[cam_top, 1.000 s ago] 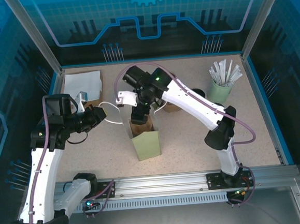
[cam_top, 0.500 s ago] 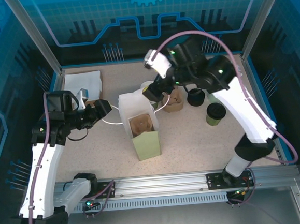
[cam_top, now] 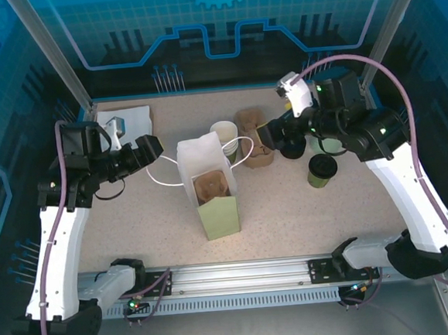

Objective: Pack the takeout coffee

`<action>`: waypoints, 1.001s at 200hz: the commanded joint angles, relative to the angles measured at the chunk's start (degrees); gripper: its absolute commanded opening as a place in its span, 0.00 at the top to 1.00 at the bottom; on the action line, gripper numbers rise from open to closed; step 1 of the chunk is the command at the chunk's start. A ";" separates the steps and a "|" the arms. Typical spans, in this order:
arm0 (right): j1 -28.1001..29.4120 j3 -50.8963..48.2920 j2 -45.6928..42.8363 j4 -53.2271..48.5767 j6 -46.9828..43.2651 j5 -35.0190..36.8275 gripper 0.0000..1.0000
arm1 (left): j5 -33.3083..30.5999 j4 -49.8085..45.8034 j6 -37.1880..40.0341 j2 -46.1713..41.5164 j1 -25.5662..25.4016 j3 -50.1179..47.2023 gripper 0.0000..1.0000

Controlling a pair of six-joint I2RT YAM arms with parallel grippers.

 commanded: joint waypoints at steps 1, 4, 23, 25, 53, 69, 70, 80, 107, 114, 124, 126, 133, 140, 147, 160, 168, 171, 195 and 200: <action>-2.96 -2.81 -3.44 0.71 3.48 0.52 0.00 | -1.52 -4.00 4.29 0.80 -0.12 3.11 0.13; -3.35 -3.23 -3.66 0.65 3.66 0.52 0.00 | -1.52 -4.19 4.42 0.82 -0.14 3.14 0.13; -5.10 -5.56 -4.85 0.72 4.46 0.42 0.00 | -1.34 -4.27 4.62 0.83 -0.14 2.99 0.14; -5.28 -5.78 -4.92 0.73 4.45 0.39 0.00 | -1.34 -4.30 4.58 0.78 -0.14 2.97 0.14; -6.10 -7.48 -5.73 1.86 4.61 -0.18 0.00 | -1.33 -4.24 4.84 1.00 -0.23 2.70 0.14; -6.28 -7.49 -5.45 1.96 4.50 -0.68 0.00 | -1.34 -4.65 5.51 1.53 -0.32 3.37 0.14; -6.28 -7.49 -5.43 1.96 4.55 -0.69 0.00 | -1.34 -4.70 5.60 1.57 -0.36 3.39 0.14; -6.28 -7.68 -5.32 2.09 4.54 -1.05 0.00 | -1.55 -5.33 6.23 2.07 -0.32 4.45 0.14; -6.30 -8.84 -5.54 2.79 4.75 -1.41 0.00 | -3.21 -7.55 8.23 3.89 -0.77 8.24 0.15; -6.28 -9.26 -5.67 3.05 4.83 -1.41 0.00 | -4.08 -8.26 8.93 4.47 -1.13 9.38 0.15; -6.28 -9.66 -5.77 3.28 4.96 -1.41 0.00 | -5.45 -9.48 9.81 5.58 -1.82 11.12 0.15; -6.30 -9.77 -5.76 3.28 5.00 -1.41 0.00 | -5.71 -9.78 9.98 5.80 -1.99 11.40 0.15; -6.28 -10.07 -5.78 3.37 5.20 -1.42 0.00 | -6.49 -10.40 10.55 6.54 -2.53 12.47 0.15; -6.28 -10.31 -5.78 3.38 5.32 -1.45 0.00 | -7.15 -11.06 11.00 7.32 -3.13 13.55 0.16; -6.28 -10.65 -5.76 3.41 5.48 -1.46 0.00 | -7.86 -11.57 11.36 8.04 -3.63 14.61 0.16; -6.28 -11.21 -5.76 3.53 5.60 -1.37 0.00 | -9.30 -12.33 12.11 9.31 -4.71 16.38 0.16; -6.28 -11.43 -5.85 3.48 5.59 -1.09 0.00 | -10.39 -12.84 12.63 10.27 -5.57 17.66 0.16; -6.30 -11.50 -5.91 3.46 5.68 -0.98 0.00 | -10.95 -13.03 12.84 10.63 -5.92 18.25 0.16; -6.30 -12.12 -6.36 3.24 5.75 0.67 0.00 | -14.26 -15.47 14.72 14.28 -8.99 22.74 0.16; -6.28 -12.21 -6.37 3.04 5.77 1.25 0.00 | -14.70 -15.83 15.05 15.09 -9.58 23.64 0.16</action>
